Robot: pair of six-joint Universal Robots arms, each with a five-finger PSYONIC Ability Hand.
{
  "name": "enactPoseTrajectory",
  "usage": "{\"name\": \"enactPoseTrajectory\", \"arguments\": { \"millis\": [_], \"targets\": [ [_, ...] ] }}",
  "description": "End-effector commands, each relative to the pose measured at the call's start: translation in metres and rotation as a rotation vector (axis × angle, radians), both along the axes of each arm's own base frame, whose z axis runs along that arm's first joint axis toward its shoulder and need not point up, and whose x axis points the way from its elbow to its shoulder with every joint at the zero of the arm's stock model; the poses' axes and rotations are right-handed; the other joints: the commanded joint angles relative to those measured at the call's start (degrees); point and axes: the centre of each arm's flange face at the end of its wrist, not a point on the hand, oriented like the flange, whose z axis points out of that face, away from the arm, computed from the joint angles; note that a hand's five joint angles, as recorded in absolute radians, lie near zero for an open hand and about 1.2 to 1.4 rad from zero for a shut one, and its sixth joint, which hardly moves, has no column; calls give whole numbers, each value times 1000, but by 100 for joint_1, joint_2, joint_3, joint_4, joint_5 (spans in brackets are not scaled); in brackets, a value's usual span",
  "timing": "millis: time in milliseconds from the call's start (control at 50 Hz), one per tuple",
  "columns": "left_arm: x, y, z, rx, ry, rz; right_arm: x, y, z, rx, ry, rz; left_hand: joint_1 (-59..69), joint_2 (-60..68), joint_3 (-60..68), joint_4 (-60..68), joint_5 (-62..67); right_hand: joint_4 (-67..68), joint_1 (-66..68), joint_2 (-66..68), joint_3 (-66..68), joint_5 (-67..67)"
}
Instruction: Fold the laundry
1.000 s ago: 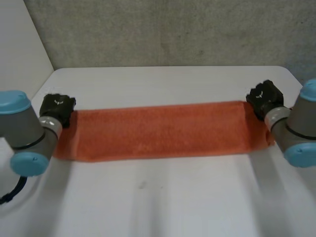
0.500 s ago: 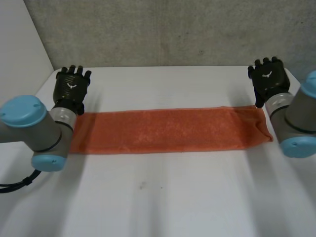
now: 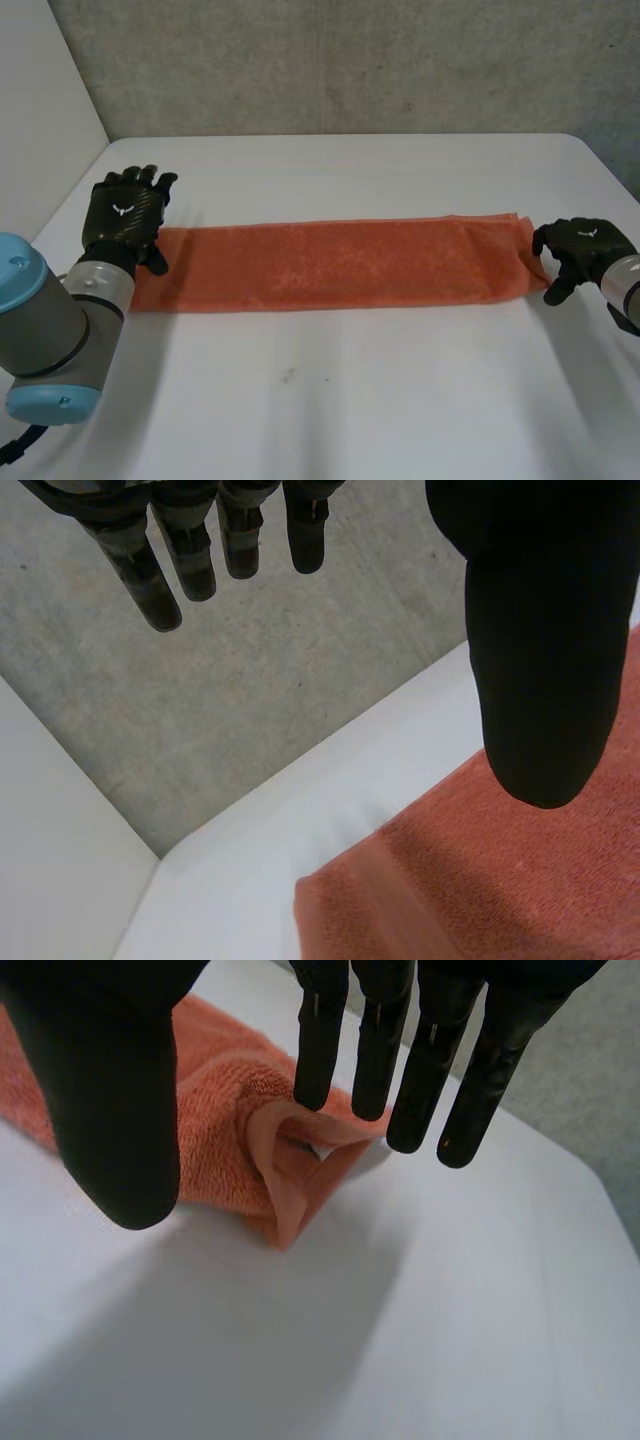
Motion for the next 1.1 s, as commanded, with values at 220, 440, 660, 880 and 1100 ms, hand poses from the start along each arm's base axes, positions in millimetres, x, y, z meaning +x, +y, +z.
{"name": "enactPoseTrajectory", "arguments": {
  "millis": [220, 440, 660, 880, 1100],
  "targets": [
    [0, 2, -5, 23, 24, -1, -7, -16, -28, -35, -32, 21, -28, 50, 28, 25, -176, 1376, 1787, 1390, 1386, 1478],
    [1, 3, -6, 27, 23, 1, -8, -25, -41, -52, -26, 13, -28, 50, 28, 25, -176, 2867, 3278, 2881, 2877, 2969],
    [1, 4, -7, 29, 22, 1, -18, -38, -31, -98, -20, -42, -28, 50, 28, 25, -176, 5138, 5549, 5152, 5148, 5240],
    [3, 3, -7, 31, 22, 7, -119, -72, 1, -178, 58, -391, -28, 50, 28, 25, -176, 5138, 5549, 5152, 5148, 5240],
    [3, 3, -6, 30, 22, 7, -79, -72, 53, -270, 52, -292, -28, 50, 28, 25, -176, 5138, 5549, 5152, 5148, 5240]
  ]
}}
